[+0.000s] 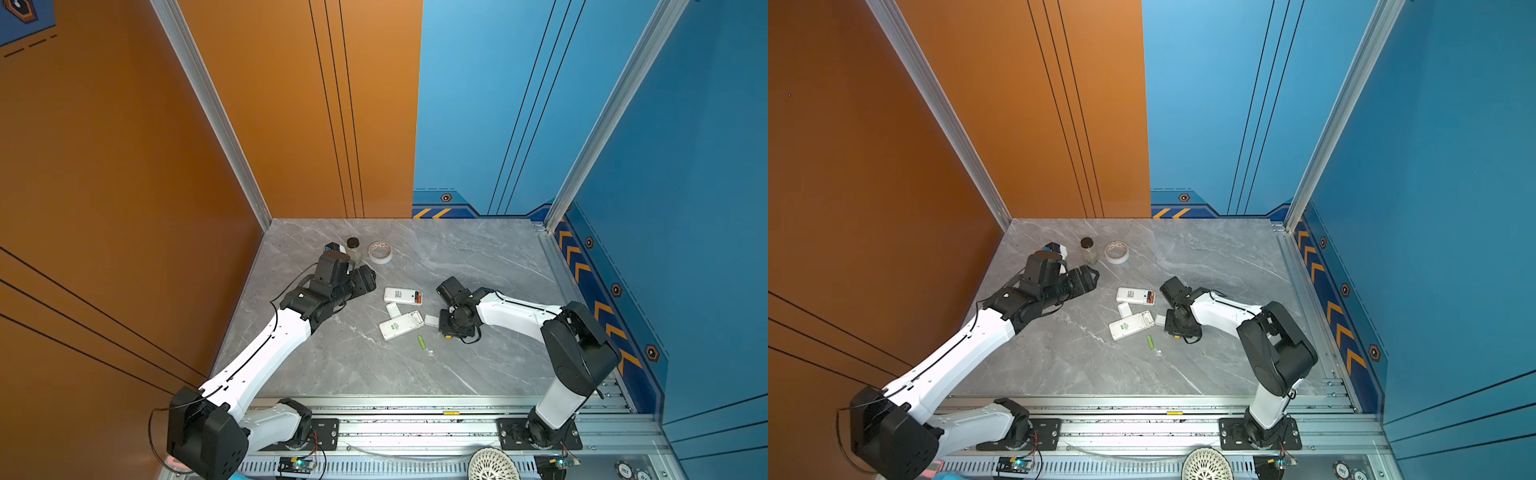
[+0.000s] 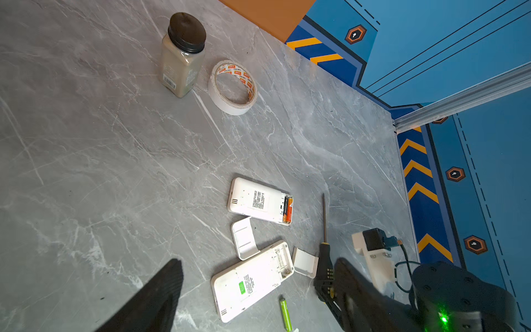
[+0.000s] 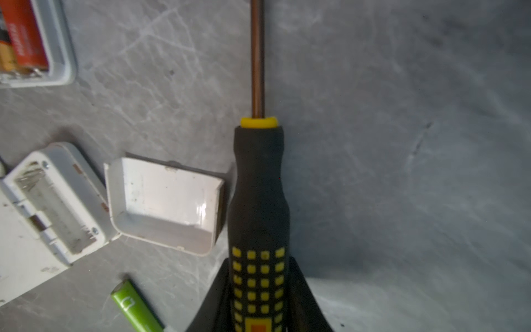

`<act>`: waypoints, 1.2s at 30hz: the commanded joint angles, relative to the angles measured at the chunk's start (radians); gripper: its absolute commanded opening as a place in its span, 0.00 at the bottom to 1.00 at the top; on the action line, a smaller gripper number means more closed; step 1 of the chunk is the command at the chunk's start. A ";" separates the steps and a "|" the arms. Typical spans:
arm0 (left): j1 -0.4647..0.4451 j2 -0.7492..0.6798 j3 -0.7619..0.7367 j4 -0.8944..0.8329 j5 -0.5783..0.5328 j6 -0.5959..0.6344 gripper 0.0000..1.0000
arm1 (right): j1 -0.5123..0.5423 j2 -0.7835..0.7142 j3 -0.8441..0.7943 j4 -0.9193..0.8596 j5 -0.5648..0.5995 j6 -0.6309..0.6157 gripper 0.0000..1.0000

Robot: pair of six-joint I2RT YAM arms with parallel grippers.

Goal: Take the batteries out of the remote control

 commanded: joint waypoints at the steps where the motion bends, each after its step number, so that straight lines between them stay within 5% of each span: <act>1: 0.002 -0.018 0.045 -0.024 0.035 -0.017 0.84 | -0.001 -0.055 -0.007 -0.146 0.063 -0.047 0.19; 8: -0.008 0.037 0.082 0.062 0.197 -0.227 0.84 | 0.003 -0.259 0.019 -0.301 0.078 -0.188 0.05; 15: -0.066 0.142 0.089 0.344 0.350 -0.495 0.84 | 0.053 -0.365 0.111 -0.333 -0.167 -0.444 0.00; 36: -0.163 0.336 0.059 0.285 0.385 -0.696 0.72 | 0.123 -0.262 0.244 -0.323 -0.234 -0.489 0.00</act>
